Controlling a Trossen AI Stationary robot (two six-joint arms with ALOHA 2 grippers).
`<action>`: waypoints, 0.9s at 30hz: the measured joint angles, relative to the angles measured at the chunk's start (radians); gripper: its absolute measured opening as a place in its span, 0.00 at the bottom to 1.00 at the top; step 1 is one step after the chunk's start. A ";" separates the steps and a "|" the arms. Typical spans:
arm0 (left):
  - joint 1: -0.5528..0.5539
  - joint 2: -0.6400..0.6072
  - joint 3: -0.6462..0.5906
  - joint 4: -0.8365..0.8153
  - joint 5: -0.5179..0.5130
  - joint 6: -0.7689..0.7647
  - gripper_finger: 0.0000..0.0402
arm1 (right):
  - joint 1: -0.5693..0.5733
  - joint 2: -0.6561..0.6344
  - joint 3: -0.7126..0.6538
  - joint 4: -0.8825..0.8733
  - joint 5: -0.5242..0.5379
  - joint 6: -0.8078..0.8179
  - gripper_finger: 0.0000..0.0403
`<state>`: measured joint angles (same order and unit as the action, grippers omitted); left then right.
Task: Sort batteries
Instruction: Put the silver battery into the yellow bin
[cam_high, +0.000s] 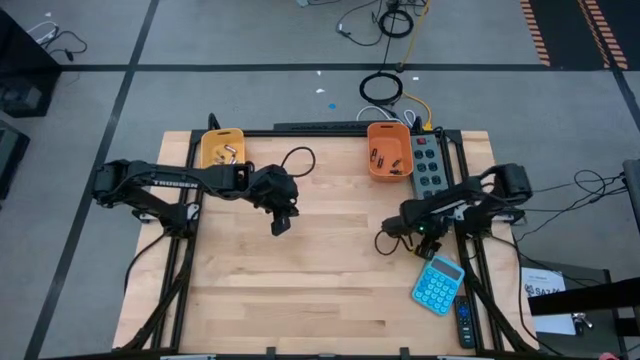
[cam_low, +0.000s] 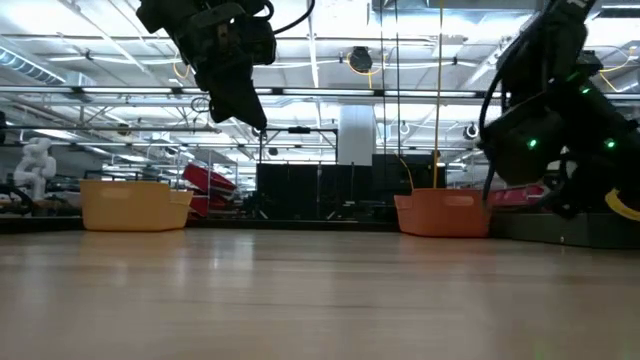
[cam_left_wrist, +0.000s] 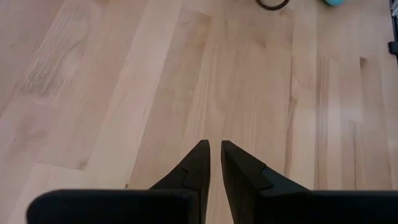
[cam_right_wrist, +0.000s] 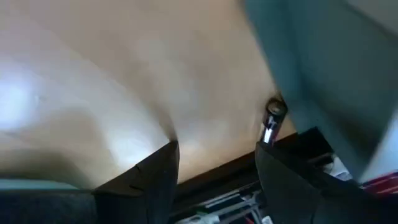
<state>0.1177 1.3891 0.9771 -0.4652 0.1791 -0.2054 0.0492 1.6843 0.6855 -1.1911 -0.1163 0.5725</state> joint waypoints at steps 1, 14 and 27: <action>0.000 0.000 0.000 0.000 0.000 0.000 0.12 | 0.010 -0.022 -0.007 0.005 0.008 0.036 0.50; 0.000 0.000 0.000 0.000 0.000 0.000 0.12 | 0.098 -0.234 -0.010 0.043 0.219 0.495 0.50; 0.002 -0.008 0.000 -0.042 -0.009 -0.025 0.12 | 0.448 -0.274 0.009 0.099 0.399 1.366 0.50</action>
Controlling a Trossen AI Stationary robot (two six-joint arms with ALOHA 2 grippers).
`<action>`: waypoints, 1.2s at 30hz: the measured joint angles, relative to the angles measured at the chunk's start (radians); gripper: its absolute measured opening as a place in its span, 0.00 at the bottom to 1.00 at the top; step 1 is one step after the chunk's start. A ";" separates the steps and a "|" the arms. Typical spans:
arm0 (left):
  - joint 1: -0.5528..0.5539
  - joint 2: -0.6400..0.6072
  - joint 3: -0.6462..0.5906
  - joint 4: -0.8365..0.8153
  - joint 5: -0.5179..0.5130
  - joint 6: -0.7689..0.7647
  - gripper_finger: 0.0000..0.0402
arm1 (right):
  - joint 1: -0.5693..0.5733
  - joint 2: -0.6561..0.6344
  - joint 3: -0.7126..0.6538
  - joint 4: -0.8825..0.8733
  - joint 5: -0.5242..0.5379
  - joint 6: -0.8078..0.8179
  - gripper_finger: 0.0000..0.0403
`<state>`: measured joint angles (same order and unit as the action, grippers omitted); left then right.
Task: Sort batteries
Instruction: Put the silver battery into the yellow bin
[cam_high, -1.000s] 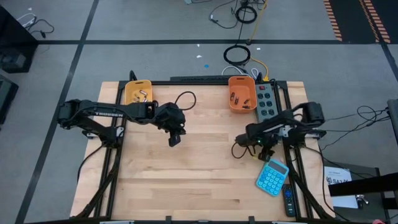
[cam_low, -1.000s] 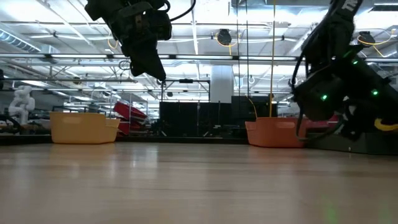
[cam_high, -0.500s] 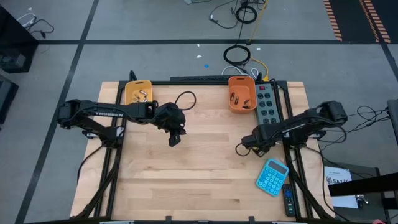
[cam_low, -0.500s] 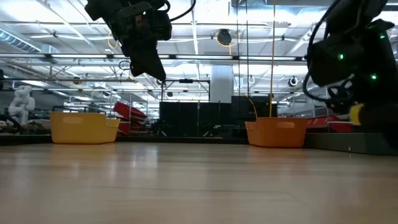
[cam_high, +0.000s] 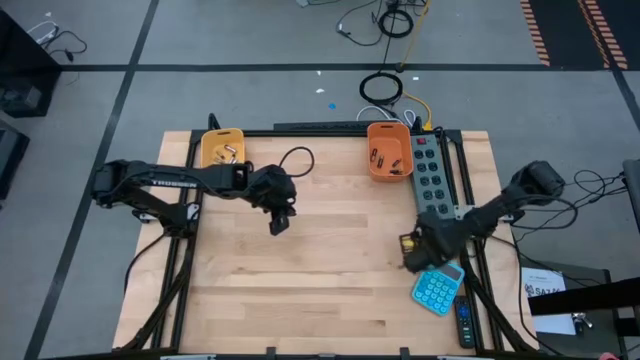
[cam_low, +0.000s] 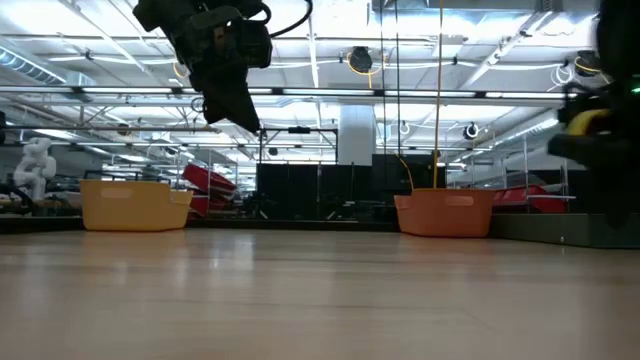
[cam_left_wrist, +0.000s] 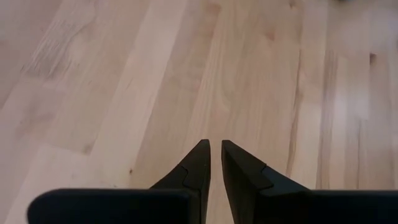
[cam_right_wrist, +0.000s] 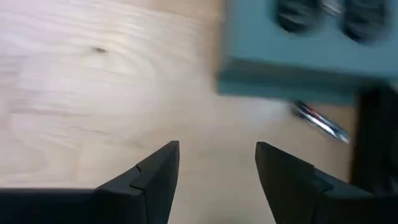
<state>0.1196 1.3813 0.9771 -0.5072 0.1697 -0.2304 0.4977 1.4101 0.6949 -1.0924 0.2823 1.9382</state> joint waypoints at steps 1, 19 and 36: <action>0.000 -0.004 0.000 -0.005 0.002 0.000 0.12 | 0.037 0.002 0.000 -0.026 0.000 0.074 0.50; 0.029 -0.052 0.000 -0.035 0.014 0.063 0.12 | 0.146 0.063 0.106 -0.374 -0.087 0.272 0.28; 0.032 -0.052 0.000 -0.052 0.031 0.087 0.12 | 0.082 0.107 0.044 -0.270 -0.173 0.120 0.00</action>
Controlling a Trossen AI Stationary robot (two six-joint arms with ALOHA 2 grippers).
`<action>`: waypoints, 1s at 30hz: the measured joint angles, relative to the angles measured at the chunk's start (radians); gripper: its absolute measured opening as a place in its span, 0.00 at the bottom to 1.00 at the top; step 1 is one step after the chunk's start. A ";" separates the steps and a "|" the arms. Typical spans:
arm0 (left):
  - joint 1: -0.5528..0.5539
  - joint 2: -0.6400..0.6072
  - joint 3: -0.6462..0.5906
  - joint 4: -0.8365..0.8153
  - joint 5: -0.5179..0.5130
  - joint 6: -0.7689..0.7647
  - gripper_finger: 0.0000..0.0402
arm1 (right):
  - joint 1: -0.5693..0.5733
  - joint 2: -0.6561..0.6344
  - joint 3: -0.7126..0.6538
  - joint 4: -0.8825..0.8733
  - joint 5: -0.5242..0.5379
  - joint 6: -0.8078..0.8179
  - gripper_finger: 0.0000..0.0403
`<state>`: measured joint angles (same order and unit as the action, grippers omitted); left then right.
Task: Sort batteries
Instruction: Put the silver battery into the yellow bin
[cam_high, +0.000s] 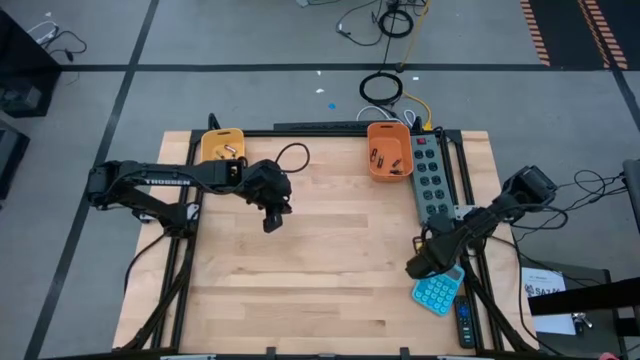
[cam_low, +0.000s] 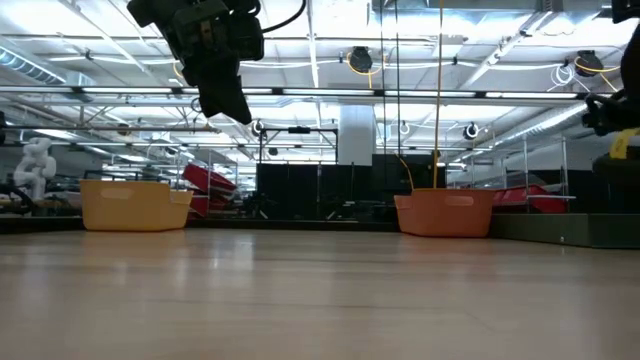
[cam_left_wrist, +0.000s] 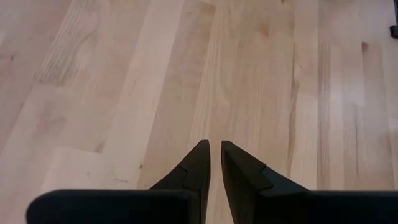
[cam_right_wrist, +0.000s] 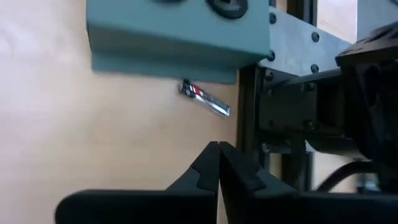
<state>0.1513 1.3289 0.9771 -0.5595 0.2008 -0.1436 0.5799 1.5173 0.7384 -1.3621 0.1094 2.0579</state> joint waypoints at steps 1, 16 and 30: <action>0.000 0.000 0.000 0.000 0.000 0.000 0.12 | -0.009 0.000 0.000 0.000 -0.013 -0.047 0.00; -0.001 0.000 0.000 0.003 0.008 0.016 0.12 | -0.183 0.003 -0.002 0.029 -0.103 -0.561 0.00; -0.001 0.000 0.000 0.018 0.007 0.056 0.12 | -0.446 0.015 0.100 -0.036 -0.210 -1.310 0.00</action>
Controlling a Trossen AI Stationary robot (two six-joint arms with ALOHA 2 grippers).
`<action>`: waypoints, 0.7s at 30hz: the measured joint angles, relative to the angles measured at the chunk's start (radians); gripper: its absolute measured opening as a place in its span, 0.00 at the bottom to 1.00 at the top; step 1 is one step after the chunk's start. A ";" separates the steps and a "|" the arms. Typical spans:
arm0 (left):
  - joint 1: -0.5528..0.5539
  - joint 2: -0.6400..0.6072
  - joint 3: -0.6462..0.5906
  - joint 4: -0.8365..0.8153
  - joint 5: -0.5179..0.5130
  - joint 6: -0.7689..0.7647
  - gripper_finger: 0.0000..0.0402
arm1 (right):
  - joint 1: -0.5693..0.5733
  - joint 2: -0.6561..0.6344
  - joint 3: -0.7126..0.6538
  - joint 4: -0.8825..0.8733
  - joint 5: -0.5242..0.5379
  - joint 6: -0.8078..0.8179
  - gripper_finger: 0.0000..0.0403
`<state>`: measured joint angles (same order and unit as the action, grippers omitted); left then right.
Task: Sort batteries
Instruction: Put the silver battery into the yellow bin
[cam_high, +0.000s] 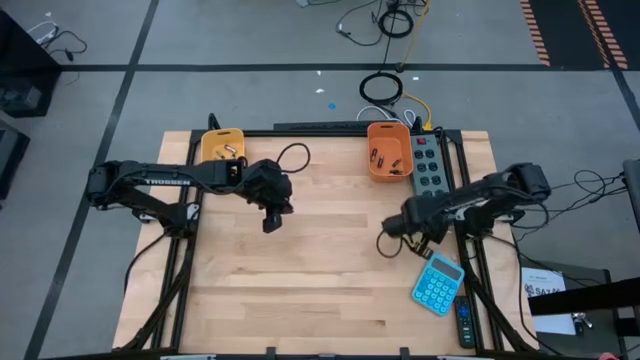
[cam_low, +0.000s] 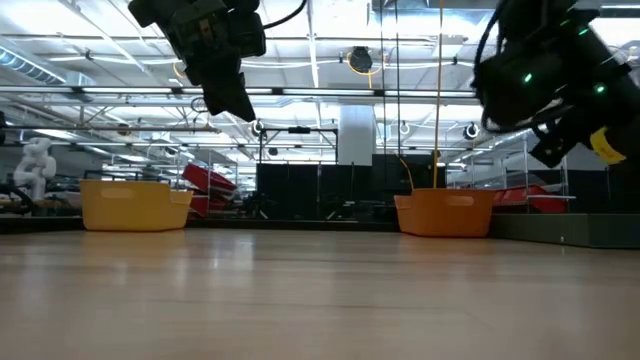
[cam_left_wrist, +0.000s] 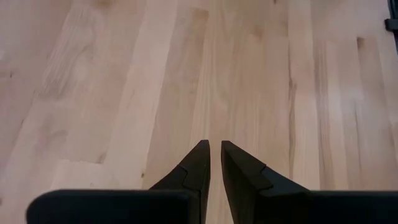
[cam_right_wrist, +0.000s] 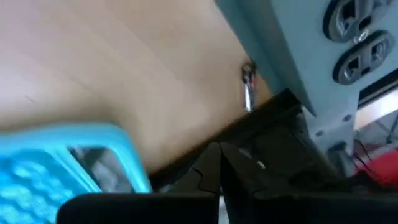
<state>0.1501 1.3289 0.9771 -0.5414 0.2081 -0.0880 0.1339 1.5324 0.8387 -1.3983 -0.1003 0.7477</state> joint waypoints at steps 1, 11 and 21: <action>0.000 0.000 0.000 0.007 0.000 0.000 0.12 | -0.025 0.008 -0.002 -0.016 -0.006 -0.053 0.00; 0.000 0.000 0.000 0.037 -0.007 0.000 0.12 | -0.184 0.141 0.000 -0.121 -0.040 -0.477 0.00; 0.000 0.000 0.000 0.035 -0.007 0.000 0.12 | -0.220 0.162 -0.002 -0.034 0.076 -0.651 0.00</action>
<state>0.1501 1.3289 0.9771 -0.5067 0.2012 -0.0883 -0.0864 1.6943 0.8363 -1.4326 -0.0242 0.0963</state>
